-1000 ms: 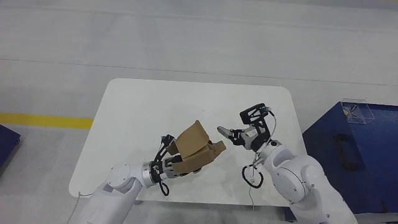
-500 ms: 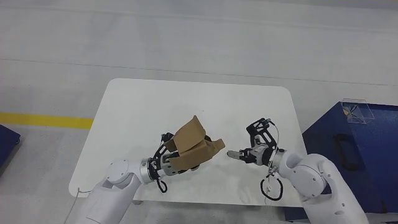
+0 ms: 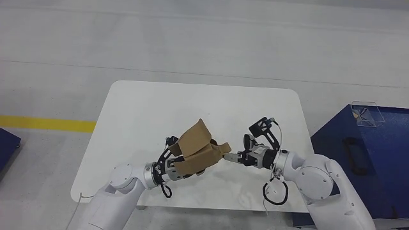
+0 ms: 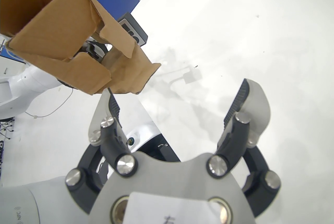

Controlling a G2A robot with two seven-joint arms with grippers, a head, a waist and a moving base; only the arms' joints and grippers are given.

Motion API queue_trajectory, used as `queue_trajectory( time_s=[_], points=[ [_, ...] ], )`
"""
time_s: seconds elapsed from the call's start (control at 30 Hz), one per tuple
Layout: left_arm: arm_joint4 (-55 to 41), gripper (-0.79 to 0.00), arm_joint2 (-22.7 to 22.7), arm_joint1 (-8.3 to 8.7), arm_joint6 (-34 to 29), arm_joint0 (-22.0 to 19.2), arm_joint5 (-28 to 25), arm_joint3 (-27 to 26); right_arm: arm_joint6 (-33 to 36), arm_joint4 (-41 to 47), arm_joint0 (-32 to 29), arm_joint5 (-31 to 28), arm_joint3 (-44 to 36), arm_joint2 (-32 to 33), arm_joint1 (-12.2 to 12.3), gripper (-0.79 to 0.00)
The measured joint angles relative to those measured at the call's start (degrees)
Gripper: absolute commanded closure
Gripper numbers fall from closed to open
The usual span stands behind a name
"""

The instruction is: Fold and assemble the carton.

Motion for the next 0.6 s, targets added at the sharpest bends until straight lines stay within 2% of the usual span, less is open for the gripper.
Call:
queue_trajectory(
  time_s=[0.3, 0.47, 0.6],
  points=[
    [0.0, 0.000, 0.0, 0.00, 0.0, 0.0, 0.0, 0.0, 3.4, -4.2, 1.1, -1.3, 1.9, -3.5, 0.2, -0.785],
    [0.0, 0.000, 0.0, 0.00, 0.0, 0.0, 0.0, 0.0, 1.9, -6.3, 2.9, 0.9, 4.1, -6.1, -0.2, -0.785],
    [0.0, 0.000, 0.0, 0.00, 0.0, 0.0, 0.0, 0.0, -1.0, -4.0, 3.7, 2.3, 4.8, -5.8, -0.4, -0.785]
  ],
)
